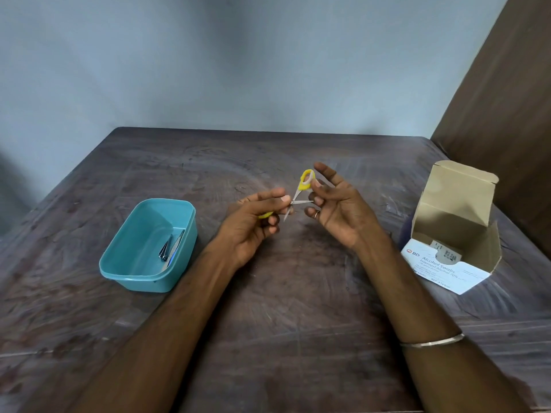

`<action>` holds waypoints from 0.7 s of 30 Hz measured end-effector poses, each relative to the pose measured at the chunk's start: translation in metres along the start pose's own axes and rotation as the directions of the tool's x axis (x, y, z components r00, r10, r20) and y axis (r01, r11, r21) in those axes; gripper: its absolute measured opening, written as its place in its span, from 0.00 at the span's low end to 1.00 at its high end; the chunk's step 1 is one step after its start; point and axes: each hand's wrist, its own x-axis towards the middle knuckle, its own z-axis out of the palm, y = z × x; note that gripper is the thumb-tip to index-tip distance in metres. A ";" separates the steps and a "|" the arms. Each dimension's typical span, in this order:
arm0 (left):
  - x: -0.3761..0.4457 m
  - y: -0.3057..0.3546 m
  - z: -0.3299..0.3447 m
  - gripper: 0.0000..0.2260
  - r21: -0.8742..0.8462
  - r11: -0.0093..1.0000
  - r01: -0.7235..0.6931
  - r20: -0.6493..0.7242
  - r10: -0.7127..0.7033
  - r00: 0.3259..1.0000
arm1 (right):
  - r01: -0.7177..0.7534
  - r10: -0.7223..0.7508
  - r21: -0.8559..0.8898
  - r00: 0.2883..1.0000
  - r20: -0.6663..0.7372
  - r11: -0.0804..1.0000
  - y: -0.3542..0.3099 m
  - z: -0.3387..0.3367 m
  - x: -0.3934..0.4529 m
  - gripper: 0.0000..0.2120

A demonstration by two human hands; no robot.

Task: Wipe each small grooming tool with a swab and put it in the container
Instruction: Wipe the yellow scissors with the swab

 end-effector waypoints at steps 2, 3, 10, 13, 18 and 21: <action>0.002 0.001 -0.001 0.10 -0.009 1.000 -0.001 -0.056 0.000 0.998 | 0.000 0.000 -0.012 0.999 -0.032 1.000 0.000 -0.001 0.001 0.21; 0.002 0.001 -0.001 0.11 -0.019 1.000 0.002 -0.077 -0.003 0.997 | -0.003 0.003 -0.011 0.999 -0.047 1.000 0.000 -0.001 0.001 0.22; 0.009 0.000 -0.006 0.04 -0.086 0.996 -0.015 -0.138 0.003 0.990 | 0.009 -0.017 -0.093 0.997 -0.080 0.996 0.001 0.001 0.000 0.20; 0.010 0.000 -0.008 0.03 -0.102 0.994 -0.046 -0.161 0.029 0.987 | 0.015 -0.024 -0.150 0.998 -0.059 0.989 0.002 0.001 0.000 0.20; 0.010 -0.001 -0.007 0.03 -0.120 0.983 -0.140 -0.152 0.121 0.981 | 0.019 -0.032 -0.219 0.998 -0.056 0.976 -0.001 0.000 0.000 0.20; 0.007 -0.001 -0.004 0.02 -0.017 0.975 -0.221 -0.152 0.216 0.964 | 0.025 -0.038 -0.217 0.998 -0.053 0.976 -0.004 -0.002 0.000 0.15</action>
